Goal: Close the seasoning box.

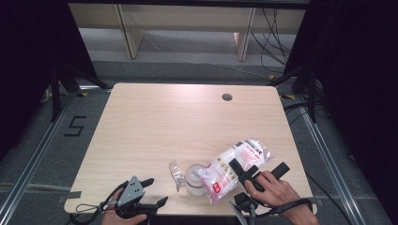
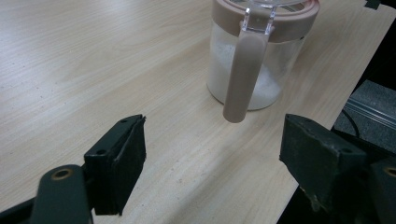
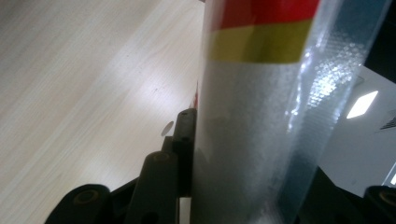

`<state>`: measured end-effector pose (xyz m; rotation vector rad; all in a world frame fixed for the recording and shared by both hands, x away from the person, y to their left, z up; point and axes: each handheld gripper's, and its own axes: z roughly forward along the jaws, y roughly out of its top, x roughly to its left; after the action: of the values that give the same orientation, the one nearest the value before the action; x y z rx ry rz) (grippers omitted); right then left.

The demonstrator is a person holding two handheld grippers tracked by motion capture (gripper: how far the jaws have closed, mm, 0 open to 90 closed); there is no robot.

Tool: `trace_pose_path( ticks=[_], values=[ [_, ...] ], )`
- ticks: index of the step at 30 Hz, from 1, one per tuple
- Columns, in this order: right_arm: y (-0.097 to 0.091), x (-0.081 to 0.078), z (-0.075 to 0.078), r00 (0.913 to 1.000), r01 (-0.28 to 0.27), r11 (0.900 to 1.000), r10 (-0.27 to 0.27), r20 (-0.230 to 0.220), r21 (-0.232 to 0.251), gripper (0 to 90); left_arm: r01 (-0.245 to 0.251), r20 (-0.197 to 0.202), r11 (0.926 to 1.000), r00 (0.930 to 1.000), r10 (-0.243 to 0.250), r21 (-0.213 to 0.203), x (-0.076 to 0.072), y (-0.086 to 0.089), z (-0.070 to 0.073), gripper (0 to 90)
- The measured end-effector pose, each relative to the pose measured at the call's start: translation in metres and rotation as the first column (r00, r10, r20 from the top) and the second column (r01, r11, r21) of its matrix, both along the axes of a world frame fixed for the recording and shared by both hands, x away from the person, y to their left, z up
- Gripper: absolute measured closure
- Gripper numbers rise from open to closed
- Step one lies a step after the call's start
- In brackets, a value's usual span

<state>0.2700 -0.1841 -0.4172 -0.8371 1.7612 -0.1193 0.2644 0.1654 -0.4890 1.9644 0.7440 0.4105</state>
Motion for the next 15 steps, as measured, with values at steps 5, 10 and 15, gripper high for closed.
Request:
trace_pose_path(
  ticks=[5,10,15],
  values=[
    [-0.0005,-0.0008,0.0014,0.9998,-0.006,1.0,0.006,0.02,0.004,70.3,0.0,0.001,1.0,1.0,0.0,0.002,0.0001,0.0,-0.0001,22.0],
    [-0.001,0.0002,-0.0025,0.999,-0.038,0.9985,0.038,0.023,0.038,70.3,-0.006,-0.004,0.9999,1.0,0.006,-0.012,-0.0003,-0.0008,-0.0004,22.0],
    [0.0002,0.0007,-0.0018,0.9986,-0.046,0.9987,0.045,0.028,0.023,70.4,-0.006,0.002,0.9997,1.0,0.006,-0.022,-0.0001,-0.0011,-0.0008,22.0]
  ],
)
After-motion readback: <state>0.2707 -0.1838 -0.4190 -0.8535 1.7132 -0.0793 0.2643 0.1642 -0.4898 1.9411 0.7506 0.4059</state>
